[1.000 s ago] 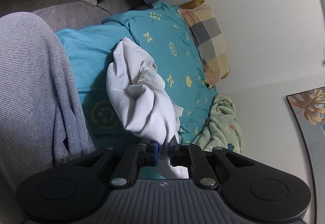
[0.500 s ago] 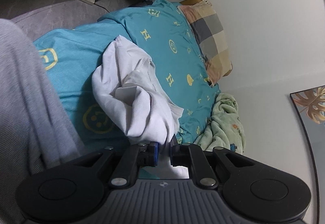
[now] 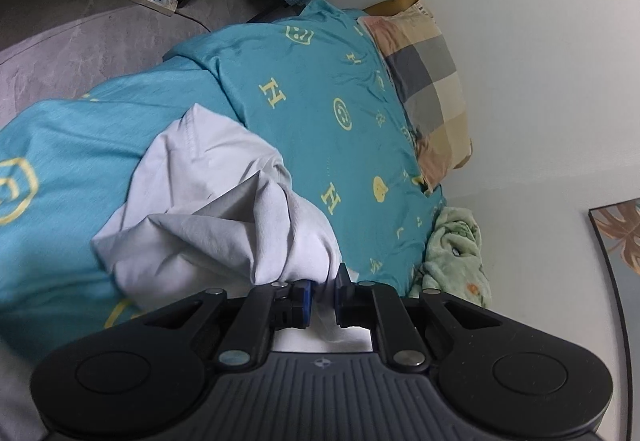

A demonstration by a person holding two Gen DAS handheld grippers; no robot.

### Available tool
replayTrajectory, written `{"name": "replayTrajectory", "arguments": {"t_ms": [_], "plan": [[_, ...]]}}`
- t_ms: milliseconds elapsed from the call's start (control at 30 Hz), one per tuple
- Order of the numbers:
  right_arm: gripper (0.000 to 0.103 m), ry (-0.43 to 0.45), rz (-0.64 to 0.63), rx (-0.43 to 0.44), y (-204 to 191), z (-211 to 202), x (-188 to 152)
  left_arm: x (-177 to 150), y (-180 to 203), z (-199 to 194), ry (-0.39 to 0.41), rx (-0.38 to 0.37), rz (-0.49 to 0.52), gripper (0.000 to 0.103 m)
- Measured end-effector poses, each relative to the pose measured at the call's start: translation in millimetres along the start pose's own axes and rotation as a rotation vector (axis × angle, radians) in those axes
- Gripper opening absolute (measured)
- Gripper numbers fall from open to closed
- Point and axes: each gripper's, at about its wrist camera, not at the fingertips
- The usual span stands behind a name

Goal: Fold clothes

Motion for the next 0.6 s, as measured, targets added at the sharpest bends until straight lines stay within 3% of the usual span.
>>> {"name": "replayTrajectory", "arguments": {"t_ms": [233,400,600], "plan": [[0.013,-0.033,0.014,-0.068,20.3,78.2,35.3,48.5,-3.8,91.6,-0.016,0.038,-0.025,0.012],[0.013,-0.057,0.028,-0.058,50.2,116.4,56.0,69.6,-16.5,145.0,-0.042,0.052,0.033,0.012],[0.014,-0.054,-0.009,-0.085,53.9,131.2,58.0,73.1,-12.5,168.2,-0.033,0.063,0.181,0.015]]}}
Point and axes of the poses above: each gripper's, at about its wrist camera, not at the fingertips, and z roughly the way its jaws point, y to its right, x to its top, and after that the axes turned 5 degrees about x, right-handed
